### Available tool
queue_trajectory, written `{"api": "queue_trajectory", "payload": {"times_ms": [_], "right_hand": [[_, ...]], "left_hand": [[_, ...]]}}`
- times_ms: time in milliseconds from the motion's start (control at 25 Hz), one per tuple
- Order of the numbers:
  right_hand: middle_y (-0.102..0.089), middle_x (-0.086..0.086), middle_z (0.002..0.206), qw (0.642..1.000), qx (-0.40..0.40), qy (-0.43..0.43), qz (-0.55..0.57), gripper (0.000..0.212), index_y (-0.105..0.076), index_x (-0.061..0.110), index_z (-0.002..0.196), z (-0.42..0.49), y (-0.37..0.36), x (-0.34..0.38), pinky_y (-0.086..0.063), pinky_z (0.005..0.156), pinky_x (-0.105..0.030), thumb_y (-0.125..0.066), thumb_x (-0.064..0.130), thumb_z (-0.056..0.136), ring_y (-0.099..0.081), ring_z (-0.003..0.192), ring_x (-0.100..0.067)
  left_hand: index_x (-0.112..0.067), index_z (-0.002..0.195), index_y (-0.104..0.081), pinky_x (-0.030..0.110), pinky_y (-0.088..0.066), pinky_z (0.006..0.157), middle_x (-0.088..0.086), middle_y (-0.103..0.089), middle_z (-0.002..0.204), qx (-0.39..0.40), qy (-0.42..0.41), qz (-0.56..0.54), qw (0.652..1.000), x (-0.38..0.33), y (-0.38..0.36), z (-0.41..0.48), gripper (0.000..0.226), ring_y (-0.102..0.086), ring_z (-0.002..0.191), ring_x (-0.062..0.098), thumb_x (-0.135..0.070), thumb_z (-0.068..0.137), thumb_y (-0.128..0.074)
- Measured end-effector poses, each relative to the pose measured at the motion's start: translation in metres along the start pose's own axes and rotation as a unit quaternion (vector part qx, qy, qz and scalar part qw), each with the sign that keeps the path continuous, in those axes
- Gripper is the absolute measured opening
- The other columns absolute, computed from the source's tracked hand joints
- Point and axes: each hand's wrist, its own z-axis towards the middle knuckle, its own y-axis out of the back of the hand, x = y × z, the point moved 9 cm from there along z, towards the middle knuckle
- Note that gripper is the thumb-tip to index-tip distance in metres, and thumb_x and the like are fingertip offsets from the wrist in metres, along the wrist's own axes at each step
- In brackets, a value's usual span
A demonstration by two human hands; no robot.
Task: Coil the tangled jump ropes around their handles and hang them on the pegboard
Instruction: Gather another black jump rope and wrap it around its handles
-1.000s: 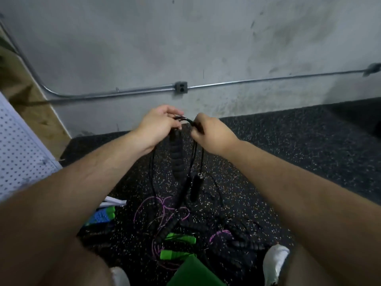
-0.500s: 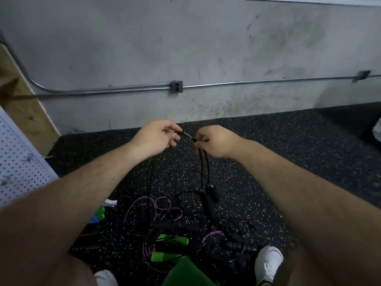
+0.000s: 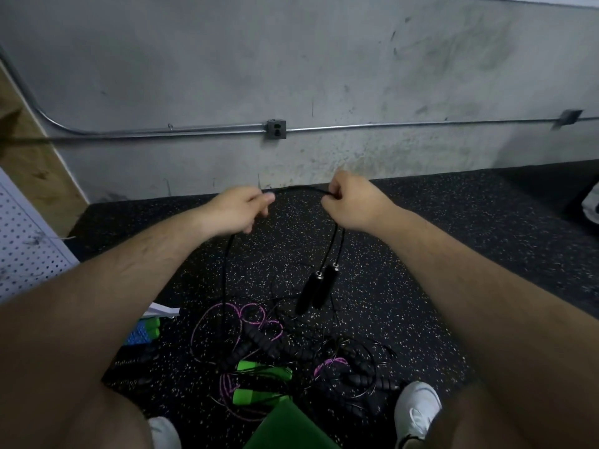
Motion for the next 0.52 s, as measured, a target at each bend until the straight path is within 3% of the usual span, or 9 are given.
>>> {"api": "queue_trajectory", "payload": {"times_ms": [120, 240, 320, 400, 440, 520], "right_hand": [[-0.072, -0.005, 0.089, 0.986, 0.081, 0.002, 0.149, 0.015, -0.052, 0.017, 0.106, -0.008, -0.025, 0.017, -0.056, 0.069, -0.039, -0.061, 0.019, 0.094, -0.069, 0.079, -0.017], [-0.071, -0.007, 0.088, 0.978, 0.049, 0.040, 0.199, 0.007, -0.058, 0.017, 0.103, -0.008, -0.020, 0.037, -0.055, 0.071, -0.043, -0.059, 0.022, 0.097, -0.069, 0.075, -0.022], [-0.063, -0.001, 0.073, 0.973, -0.001, 0.032, 0.228, 0.006, -0.061, 0.017, 0.096, -0.007, -0.005, 0.032, -0.049, 0.055, -0.033, -0.057, 0.021, 0.099, -0.058, 0.056, -0.013], [-0.054, 0.006, 0.066, 0.961, -0.058, -0.001, 0.269, 0.009, -0.062, 0.017, 0.089, -0.008, 0.014, 0.017, -0.041, 0.055, -0.027, -0.058, 0.020, 0.097, -0.047, 0.050, -0.006], [-0.054, 0.006, 0.067, 0.961, -0.051, -0.018, 0.273, 0.007, -0.062, 0.016, 0.089, -0.009, 0.016, 0.008, -0.042, 0.057, -0.027, -0.060, 0.019, 0.095, -0.048, 0.054, -0.007], [-0.054, 0.003, 0.071, 0.972, 0.067, -0.037, 0.221, 0.009, -0.062, 0.017, 0.100, -0.013, -0.005, 0.004, -0.045, 0.056, -0.028, -0.065, 0.020, 0.092, -0.049, 0.058, -0.012]], "left_hand": [[-0.025, 0.089, -0.064, 0.029, -0.044, 0.067, -0.011, -0.057, 0.077, -0.079, -0.068, -0.104, 0.989, -0.033, 0.009, -0.001, 0.025, -0.052, 0.069, 0.007, -0.042, 0.102, -0.052], [-0.027, 0.090, -0.061, 0.031, -0.044, 0.069, -0.008, -0.056, 0.073, -0.040, -0.121, -0.136, 0.982, -0.047, -0.002, -0.002, 0.015, -0.049, 0.068, 0.012, -0.036, 0.101, -0.057], [-0.024, 0.096, -0.059, 0.031, -0.045, 0.069, -0.004, -0.061, 0.076, -0.003, -0.081, -0.064, 0.995, -0.022, -0.007, -0.001, 0.017, -0.056, 0.070, 0.013, -0.039, 0.102, -0.053], [-0.021, 0.097, -0.061, 0.031, -0.047, 0.071, 0.000, -0.068, 0.086, 0.044, -0.006, 0.071, 0.997, 0.013, -0.015, -0.003, 0.030, -0.067, 0.086, 0.018, -0.045, 0.105, -0.043], [-0.019, 0.097, -0.060, 0.033, -0.049, 0.075, 0.003, -0.070, 0.090, 0.046, 0.030, 0.081, 0.995, 0.025, -0.015, -0.006, 0.036, -0.069, 0.093, 0.021, -0.046, 0.106, -0.038], [-0.018, 0.099, -0.058, 0.042, -0.056, 0.086, 0.006, -0.068, 0.091, 0.004, 0.059, -0.039, 0.997, 0.025, -0.005, -0.007, 0.036, -0.071, 0.096, 0.024, -0.044, 0.107, -0.035]]}}
